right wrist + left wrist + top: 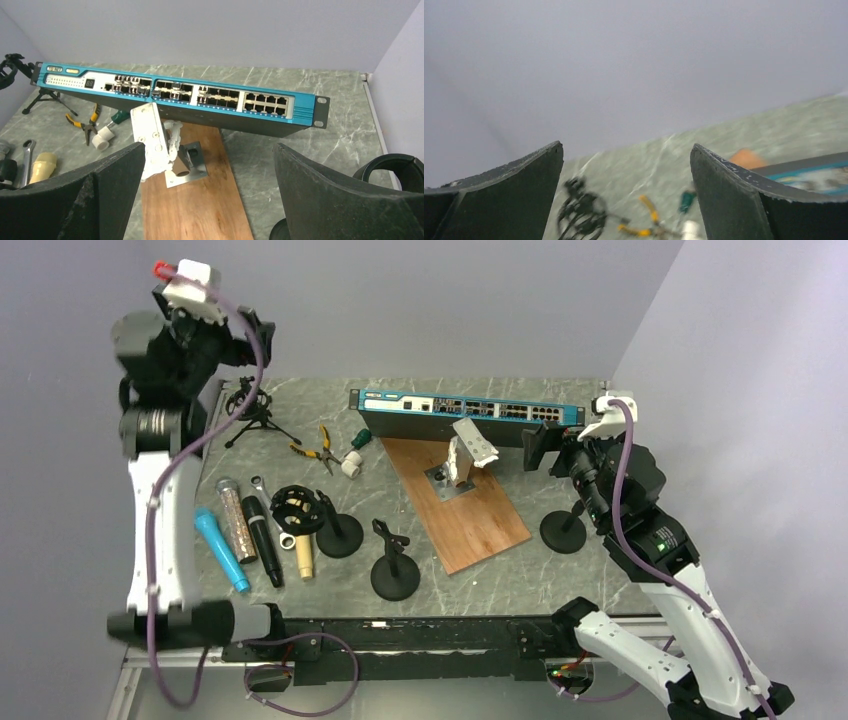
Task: Remove the microphone from the stand
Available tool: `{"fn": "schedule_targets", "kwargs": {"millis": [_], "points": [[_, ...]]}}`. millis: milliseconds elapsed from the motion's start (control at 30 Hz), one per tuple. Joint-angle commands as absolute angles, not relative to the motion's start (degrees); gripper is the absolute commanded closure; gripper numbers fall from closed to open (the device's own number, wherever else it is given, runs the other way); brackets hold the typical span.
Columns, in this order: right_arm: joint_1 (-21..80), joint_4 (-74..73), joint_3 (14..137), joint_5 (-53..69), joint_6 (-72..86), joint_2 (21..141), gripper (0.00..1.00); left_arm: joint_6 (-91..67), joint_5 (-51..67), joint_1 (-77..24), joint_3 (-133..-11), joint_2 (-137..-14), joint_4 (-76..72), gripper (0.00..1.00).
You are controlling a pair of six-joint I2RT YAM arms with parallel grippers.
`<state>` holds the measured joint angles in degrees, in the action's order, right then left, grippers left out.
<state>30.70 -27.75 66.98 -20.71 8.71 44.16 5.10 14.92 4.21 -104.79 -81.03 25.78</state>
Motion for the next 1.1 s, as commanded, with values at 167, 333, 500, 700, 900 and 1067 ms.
{"fn": "schedule_targets", "kwargs": {"millis": [167, 333, 500, 700, 900, 1067], "points": [[30.9, -25.1, 73.4, -22.1, 6.0, 43.0, 0.0, -17.1, 41.5, 0.4, -81.4, -61.3, -6.4, 0.01], [30.9, -27.0, 73.5, -31.3, 8.5, 41.9, 0.0, -17.0, 41.8, -5.5, -79.0, -57.4, -6.4, 0.01], [31.0, -33.6, 74.8, -44.7, 13.3, 44.3, 0.0, -18.4, 43.6, -11.5, -76.3, -54.7, -10.6, 0.01], [30.8, -45.4, 80.6, -61.0, 19.3, 51.4, 0.07, -19.8, 45.1, -16.9, -74.0, -53.7, -12.5, 0.01], [26.4, -51.5, 80.8, -62.3, 22.2, 54.2, 0.27, -19.6, 46.0, -18.5, -71.2, -50.9, -12.4, 0.01], [18.6, -55.2, 80.4, -54.2, 25.1, 56.8, 0.31, -17.1, 45.2, -19.0, -69.6, -48.4, -9.1, 0.01]]}}
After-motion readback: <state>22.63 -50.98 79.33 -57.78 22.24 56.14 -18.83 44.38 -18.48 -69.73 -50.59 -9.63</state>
